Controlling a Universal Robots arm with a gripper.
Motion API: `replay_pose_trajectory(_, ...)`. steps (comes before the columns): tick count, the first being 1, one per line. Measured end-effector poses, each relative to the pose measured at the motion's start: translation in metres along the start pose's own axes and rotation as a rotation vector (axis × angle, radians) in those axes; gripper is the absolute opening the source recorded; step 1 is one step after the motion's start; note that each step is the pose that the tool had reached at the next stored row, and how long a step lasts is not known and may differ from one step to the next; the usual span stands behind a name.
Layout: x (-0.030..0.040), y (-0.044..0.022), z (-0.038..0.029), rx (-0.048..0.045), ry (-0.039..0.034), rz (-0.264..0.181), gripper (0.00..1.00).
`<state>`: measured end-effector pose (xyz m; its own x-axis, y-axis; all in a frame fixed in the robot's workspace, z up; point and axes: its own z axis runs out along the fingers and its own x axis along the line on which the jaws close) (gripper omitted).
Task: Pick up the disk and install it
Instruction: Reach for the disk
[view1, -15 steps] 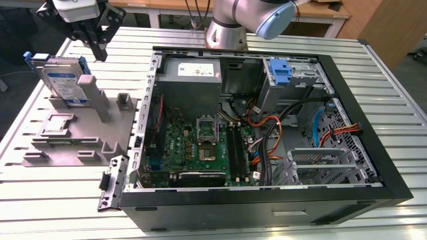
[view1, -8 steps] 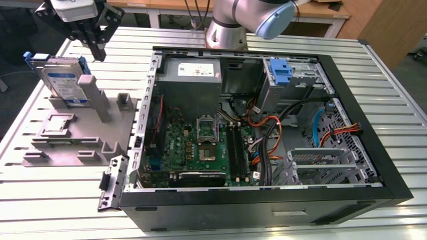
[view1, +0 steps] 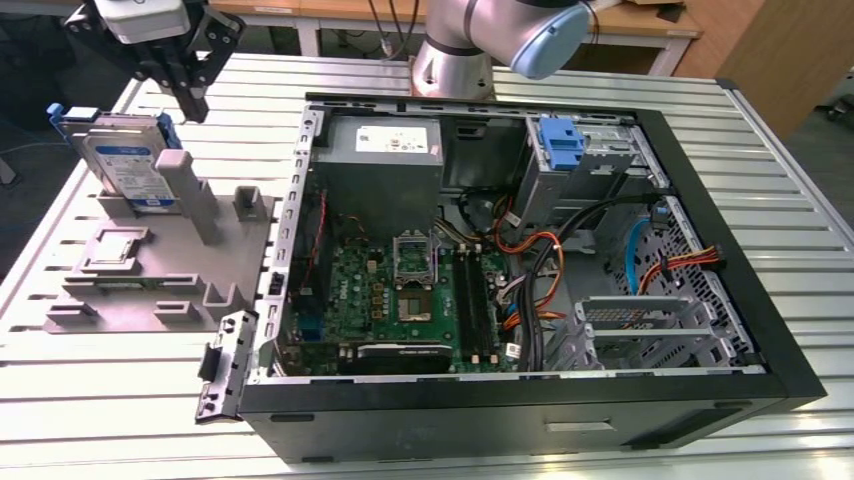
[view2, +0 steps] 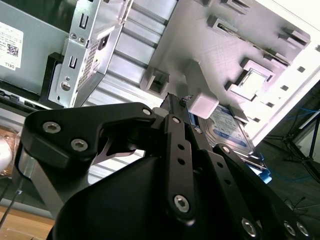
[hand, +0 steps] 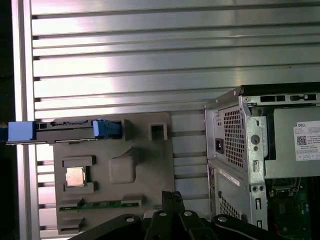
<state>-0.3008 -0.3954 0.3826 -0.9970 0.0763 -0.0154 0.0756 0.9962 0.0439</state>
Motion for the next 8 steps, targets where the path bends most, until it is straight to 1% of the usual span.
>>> replay_pose_trajectory(8, 0.0032, -0.0002, 0.0001, 0.0000, 0.0000, 0.000, 0.10)
